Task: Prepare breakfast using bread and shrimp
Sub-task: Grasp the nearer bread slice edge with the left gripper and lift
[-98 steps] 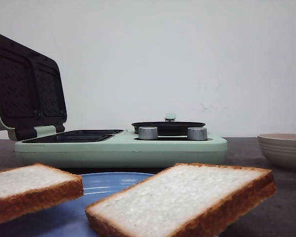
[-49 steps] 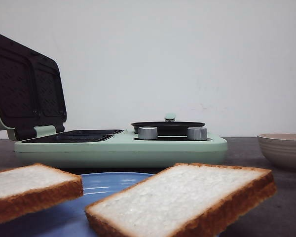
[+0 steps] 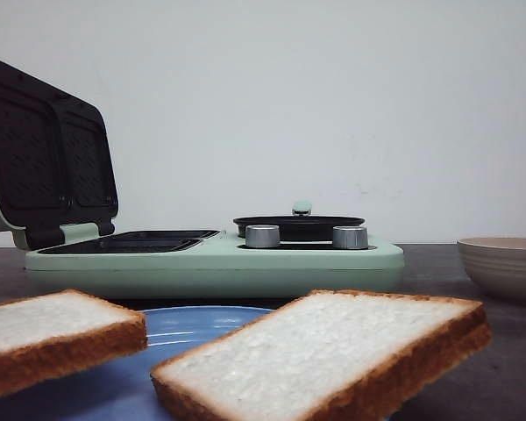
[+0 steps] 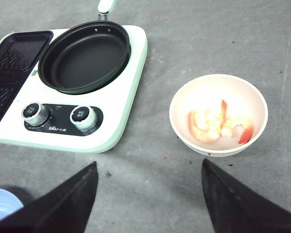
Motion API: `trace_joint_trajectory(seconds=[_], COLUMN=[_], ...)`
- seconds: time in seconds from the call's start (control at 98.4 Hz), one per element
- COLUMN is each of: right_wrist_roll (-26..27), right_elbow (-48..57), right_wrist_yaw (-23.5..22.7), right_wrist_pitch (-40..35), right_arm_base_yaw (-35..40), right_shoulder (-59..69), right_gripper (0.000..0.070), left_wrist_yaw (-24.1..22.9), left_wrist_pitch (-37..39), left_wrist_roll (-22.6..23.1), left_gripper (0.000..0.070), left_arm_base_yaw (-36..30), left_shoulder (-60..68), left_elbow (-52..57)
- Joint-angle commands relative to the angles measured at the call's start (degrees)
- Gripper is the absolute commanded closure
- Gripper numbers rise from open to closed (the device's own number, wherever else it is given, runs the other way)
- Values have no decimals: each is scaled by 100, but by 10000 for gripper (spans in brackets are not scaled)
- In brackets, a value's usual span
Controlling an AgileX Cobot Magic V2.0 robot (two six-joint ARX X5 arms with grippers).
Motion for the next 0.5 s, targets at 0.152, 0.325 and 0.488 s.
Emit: trace_joint_trajectory(seconds=[0.152,0.325,0.488], right_wrist_roll=[-22,-24,-24], right_elbow=[48,48,48], right_wrist_yaw=[-13,-13,-11], right_wrist_pitch=[35,37,37], right_arm_base_yaw=[15,15,15], right_shoulder=[17,17,17], right_gripper=[279,279,279], left_wrist_yaw=[-114,-61,39], left_wrist_pitch=[96,415,686], left_wrist_roll=[365,393,428], left_gripper=[225,227,246], left_arm_base_yaw=[-22,-22,-22], left_shoulder=[341,448,463], left_elbow=[-127,-210,-280])
